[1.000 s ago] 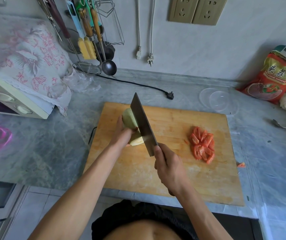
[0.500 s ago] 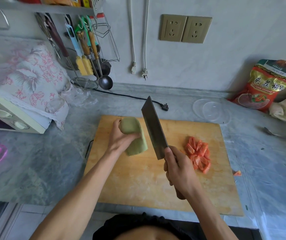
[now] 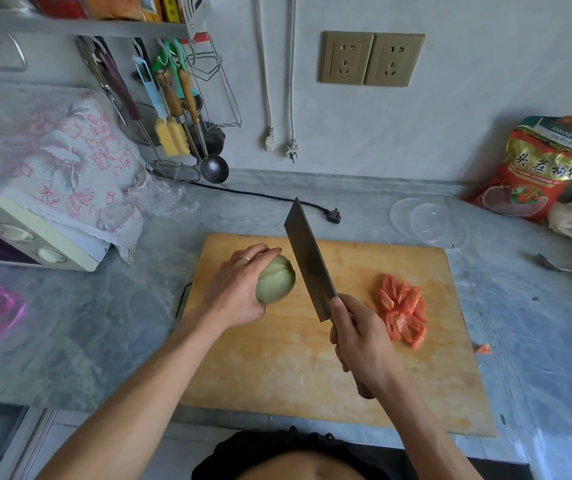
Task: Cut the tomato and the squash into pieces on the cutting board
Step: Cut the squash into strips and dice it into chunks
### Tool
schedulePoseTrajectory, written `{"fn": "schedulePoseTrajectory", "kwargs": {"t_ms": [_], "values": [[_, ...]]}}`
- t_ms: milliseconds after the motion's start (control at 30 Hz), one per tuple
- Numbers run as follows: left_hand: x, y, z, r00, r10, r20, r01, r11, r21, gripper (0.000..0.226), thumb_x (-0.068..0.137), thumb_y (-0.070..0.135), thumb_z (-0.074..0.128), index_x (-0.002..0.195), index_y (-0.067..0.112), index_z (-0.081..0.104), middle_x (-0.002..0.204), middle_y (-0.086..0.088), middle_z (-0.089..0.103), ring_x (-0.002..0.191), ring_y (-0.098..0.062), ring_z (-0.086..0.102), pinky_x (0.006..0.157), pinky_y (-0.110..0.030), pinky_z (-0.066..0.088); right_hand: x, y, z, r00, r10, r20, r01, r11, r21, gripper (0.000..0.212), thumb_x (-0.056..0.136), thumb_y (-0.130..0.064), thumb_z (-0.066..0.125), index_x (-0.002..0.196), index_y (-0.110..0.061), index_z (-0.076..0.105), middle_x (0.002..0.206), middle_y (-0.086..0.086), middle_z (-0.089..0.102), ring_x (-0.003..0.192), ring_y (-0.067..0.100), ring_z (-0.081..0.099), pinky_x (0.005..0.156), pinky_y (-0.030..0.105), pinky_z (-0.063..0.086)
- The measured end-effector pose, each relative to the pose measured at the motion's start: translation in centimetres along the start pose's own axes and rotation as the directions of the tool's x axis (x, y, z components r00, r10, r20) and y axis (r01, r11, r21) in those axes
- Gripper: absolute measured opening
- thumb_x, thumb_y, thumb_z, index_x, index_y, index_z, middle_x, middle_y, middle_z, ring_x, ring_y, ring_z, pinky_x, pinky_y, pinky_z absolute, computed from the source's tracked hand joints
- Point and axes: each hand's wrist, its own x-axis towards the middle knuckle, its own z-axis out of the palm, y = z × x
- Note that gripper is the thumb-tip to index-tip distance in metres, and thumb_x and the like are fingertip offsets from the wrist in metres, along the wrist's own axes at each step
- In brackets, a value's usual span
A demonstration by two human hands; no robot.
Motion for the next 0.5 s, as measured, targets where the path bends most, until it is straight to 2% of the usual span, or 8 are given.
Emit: {"fn": "schedulePoseTrajectory", "kwargs": {"t_ms": [100,233,300,367,433,500], "values": [[0.8,0.2,-0.7,0.983,-0.061,0.171,0.024,0.977,0.210,0.102,0.064,0.009,0.077,0.153,0.019,0.028,0.155,0.000,0.036,0.136,-0.024,0.039,0.107,-0.041,0.040,0.0,0.3,0.5,1.000,0.021,0.015,-0.020,0.999,-0.036,0.028,0.105,-0.032,0.041,0.087,-0.022,0.060,0.066,0.020,0.057,0.044,0.016,0.046,0.042,0.042,0.045],[1.2,-0.3,0.8,0.955,-0.122,0.270,0.048,0.963,0.265,0.098,0.068,0.013,0.079,0.152,0.015,0.029,0.155,-0.002,0.038,0.139,-0.023,0.039,0.115,-0.041,0.031,0.0,0.7,1.3,0.998,0.052,0.025,-0.050,0.995,-0.083,0.028,0.105,-0.034,0.040,0.091,-0.023,0.061,0.067,0.017,0.059,0.046,0.014,0.045,0.044,0.046,0.046],[1.1,-1.0,1.4,0.949,-0.140,0.281,0.059,0.959,0.278,0.104,0.068,0.020,0.080,0.154,0.017,0.022,0.158,-0.004,0.033,0.142,-0.024,0.035,0.117,-0.044,0.028,-0.1,0.6,1.7,0.998,0.050,0.023,-0.048,0.994,-0.096,0.029,0.105,-0.034,0.040,0.095,-0.021,0.063,0.067,0.016,0.059,0.047,0.014,0.045,0.046,0.047,0.046],[1.2,-1.5,2.1,0.947,-0.165,0.275,0.082,0.953,0.290,0.111,0.067,0.037,0.080,0.156,0.021,0.015,0.157,-0.009,0.031,0.142,-0.030,0.034,0.115,-0.049,0.028,-0.4,0.6,1.7,0.999,0.043,0.016,-0.041,0.996,-0.081,0.030,0.105,-0.035,0.039,0.097,-0.019,0.063,0.068,0.016,0.059,0.048,0.015,0.045,0.046,0.045,0.045],[0.8,-1.8,2.7,0.960,-0.194,0.204,0.137,0.956,0.261,0.109,0.068,0.049,0.078,0.154,0.021,0.019,0.149,-0.013,0.040,0.135,-0.034,0.042,0.109,-0.048,0.038,-0.7,0.4,1.8,0.999,0.029,0.035,-0.026,0.997,-0.071,0.032,0.105,-0.037,0.038,0.098,-0.018,0.063,0.069,0.017,0.059,0.049,0.015,0.044,0.047,0.042,0.043],[0.5,-1.9,3.2,0.974,-0.180,0.139,0.141,0.957,0.253,0.101,0.070,0.052,0.076,0.151,0.020,0.025,0.141,-0.013,0.048,0.126,-0.034,0.050,0.099,-0.045,0.047,-0.6,0.1,1.9,0.998,0.018,0.061,-0.013,0.997,-0.082,0.034,0.105,-0.040,0.036,0.092,-0.020,0.061,0.068,0.015,0.059,0.050,0.013,0.044,0.048,0.039,0.042]]}}
